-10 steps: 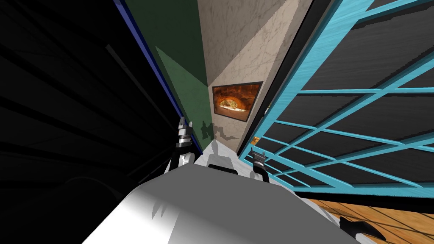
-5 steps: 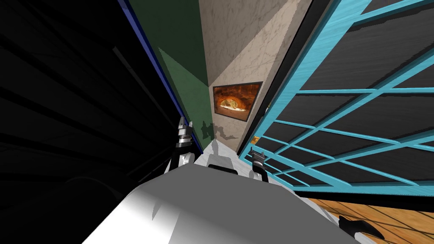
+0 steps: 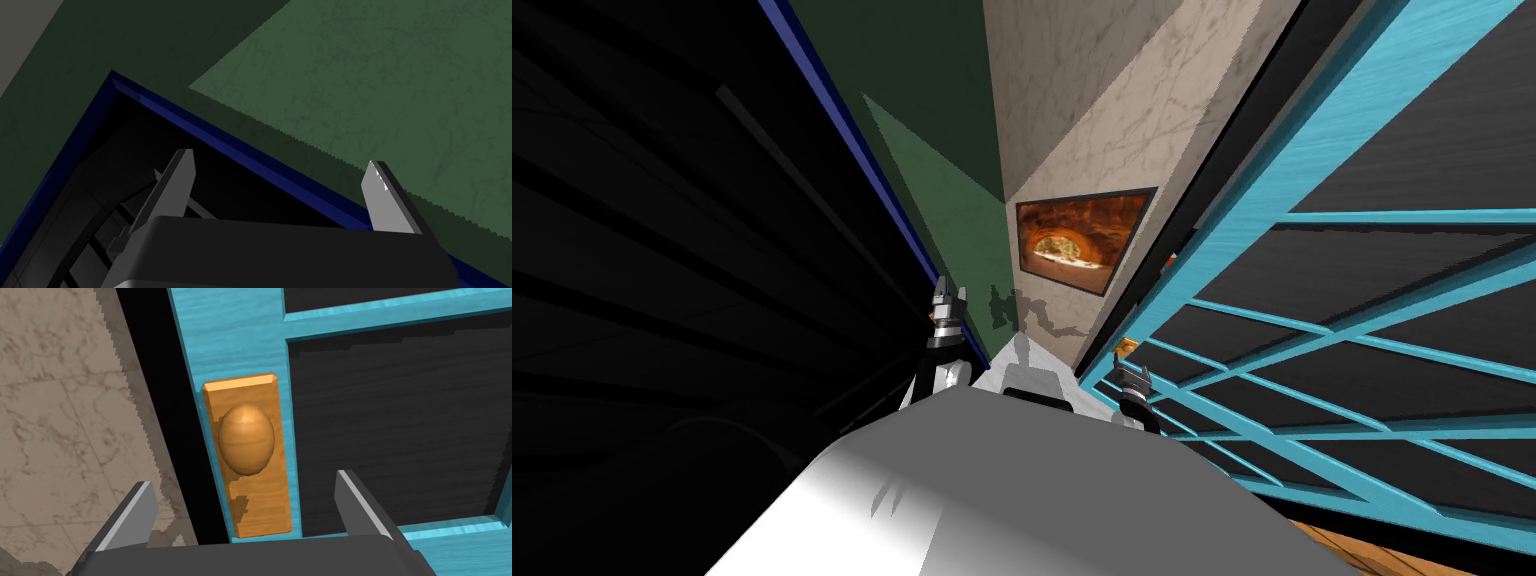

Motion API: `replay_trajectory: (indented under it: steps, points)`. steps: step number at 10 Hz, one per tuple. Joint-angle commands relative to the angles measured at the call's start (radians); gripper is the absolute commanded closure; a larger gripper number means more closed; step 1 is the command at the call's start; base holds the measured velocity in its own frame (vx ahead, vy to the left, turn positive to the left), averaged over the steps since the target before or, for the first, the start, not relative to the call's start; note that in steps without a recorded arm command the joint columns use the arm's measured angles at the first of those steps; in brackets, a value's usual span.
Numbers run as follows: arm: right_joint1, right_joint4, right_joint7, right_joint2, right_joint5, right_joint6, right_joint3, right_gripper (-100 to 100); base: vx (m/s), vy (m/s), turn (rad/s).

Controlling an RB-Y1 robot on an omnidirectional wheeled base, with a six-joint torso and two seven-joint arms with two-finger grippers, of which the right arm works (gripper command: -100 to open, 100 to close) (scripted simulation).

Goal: Pull the door open

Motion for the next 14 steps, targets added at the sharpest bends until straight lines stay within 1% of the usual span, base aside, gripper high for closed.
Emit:
replay_trajectory:
  steps: [1,2,4,5,6,11,12,14]
  points:
    - [0.001,0.025,-0.033,-0.024,-0.005,-0.012,-0.002,-100,0.168,-0.011,0.081]
    - [0.007,0.03,-0.05,-0.039,-0.009,-0.017,-0.004,-100,0.191,0.005,0.093]
    - [0.017,0.038,-0.076,-0.062,-0.014,-0.024,-0.008,-100,0.197,-0.008,0.072]
    - [0.006,0.043,-0.065,-0.052,-0.013,-0.022,-0.007,-100,0.088,-0.01,-0.003]
    - [0.006,0.043,-0.065,-0.052,-0.013,-0.022,-0.007,100,-0.018,0.004,-0.003]
    - [0.006,0.043,-0.065,-0.052,-0.013,-0.022,-0.007,100,-0.016,-0.001,0.001]
    - [0.012,0.036,-0.077,-0.06,-0.003,-0.021,0.012,100,-0.154,0.001,0.055]
    - [0.016,0.028,-0.088,-0.066,0.006,-0.022,0.029,100,-0.184,0.002,0.048]
